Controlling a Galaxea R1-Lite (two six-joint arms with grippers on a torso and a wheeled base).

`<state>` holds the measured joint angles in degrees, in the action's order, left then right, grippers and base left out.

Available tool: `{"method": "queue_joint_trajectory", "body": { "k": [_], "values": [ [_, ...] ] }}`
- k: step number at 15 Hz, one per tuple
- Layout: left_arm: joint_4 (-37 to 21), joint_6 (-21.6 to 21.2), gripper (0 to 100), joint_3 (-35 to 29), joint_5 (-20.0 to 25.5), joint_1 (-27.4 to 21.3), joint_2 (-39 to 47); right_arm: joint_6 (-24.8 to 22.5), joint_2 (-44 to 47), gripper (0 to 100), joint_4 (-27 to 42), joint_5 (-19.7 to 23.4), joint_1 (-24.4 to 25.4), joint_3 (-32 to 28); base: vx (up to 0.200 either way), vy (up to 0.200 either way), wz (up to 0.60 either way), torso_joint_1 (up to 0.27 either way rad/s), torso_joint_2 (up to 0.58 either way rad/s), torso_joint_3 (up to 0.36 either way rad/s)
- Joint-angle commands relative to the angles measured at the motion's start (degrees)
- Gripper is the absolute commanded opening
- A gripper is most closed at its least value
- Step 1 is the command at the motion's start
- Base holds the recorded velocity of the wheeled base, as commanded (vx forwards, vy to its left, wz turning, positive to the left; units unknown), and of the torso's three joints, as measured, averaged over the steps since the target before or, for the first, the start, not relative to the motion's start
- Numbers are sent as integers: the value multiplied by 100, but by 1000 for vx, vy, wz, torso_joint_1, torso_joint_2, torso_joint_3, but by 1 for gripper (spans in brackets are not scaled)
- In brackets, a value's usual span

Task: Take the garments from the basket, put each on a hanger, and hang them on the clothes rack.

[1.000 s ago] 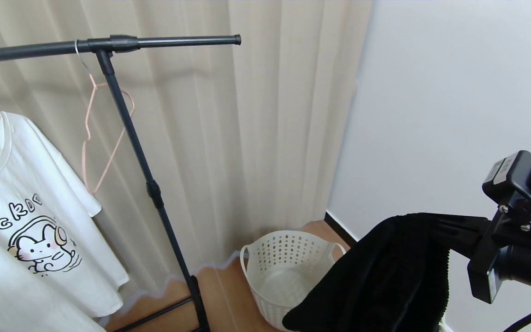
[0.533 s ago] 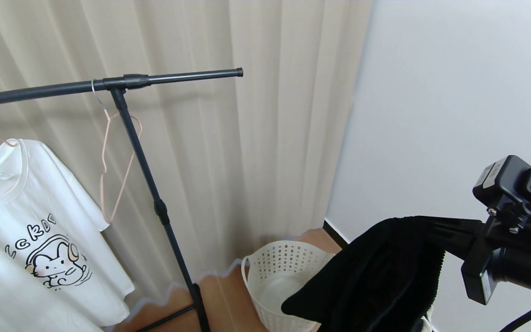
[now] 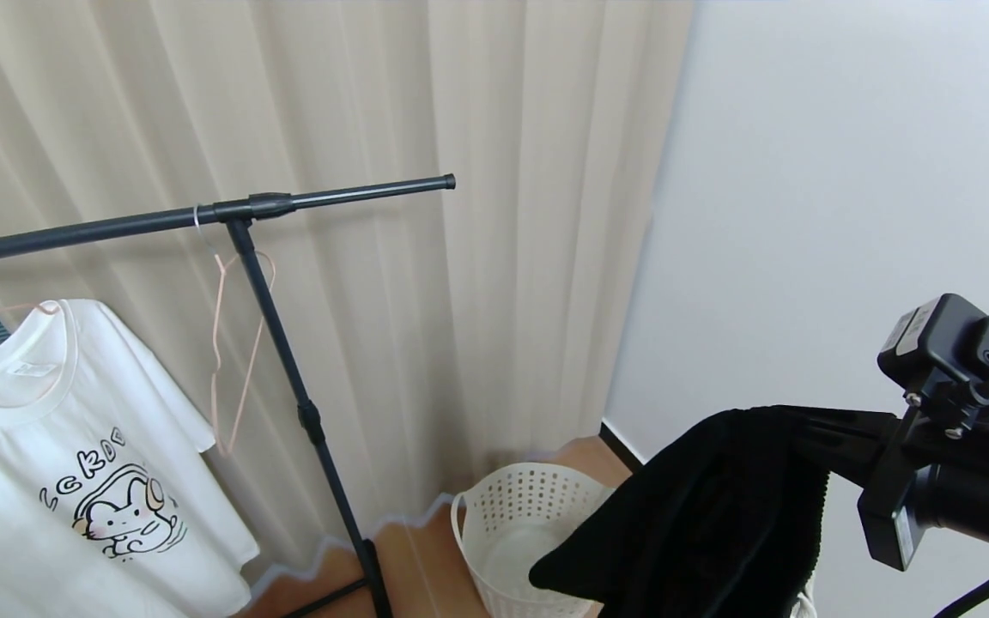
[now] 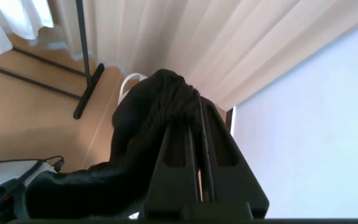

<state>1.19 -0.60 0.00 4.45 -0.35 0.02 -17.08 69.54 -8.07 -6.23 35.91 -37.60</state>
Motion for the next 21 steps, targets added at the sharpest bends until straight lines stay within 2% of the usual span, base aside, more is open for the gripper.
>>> {"method": "queue_joint_trajectory", "body": {
  "k": [1,9,13,16,21],
  "values": [
    [4,-2,100,0,3,0,-2,-6,7,0,-2,-1,3,-2,0,0,0,178,-378,-217],
    [4,-11,100,0,3,0,-2,-6,-54,0,-2,-1,3,51,0,0,0,162,-360,-196],
    [4,-11,100,0,3,0,-2,-15,-116,0,-142,-1,12,95,0,0,0,17,-30,-21],
    [4,-11,100,0,3,0,-2,-24,-107,0,-415,-10,12,235,0,0,600,1,-2,4],
    [4,-11,100,0,3,0,-2,-24,-98,0,-415,-10,21,244,0,0,600,8,-1,2]
  ]
}}
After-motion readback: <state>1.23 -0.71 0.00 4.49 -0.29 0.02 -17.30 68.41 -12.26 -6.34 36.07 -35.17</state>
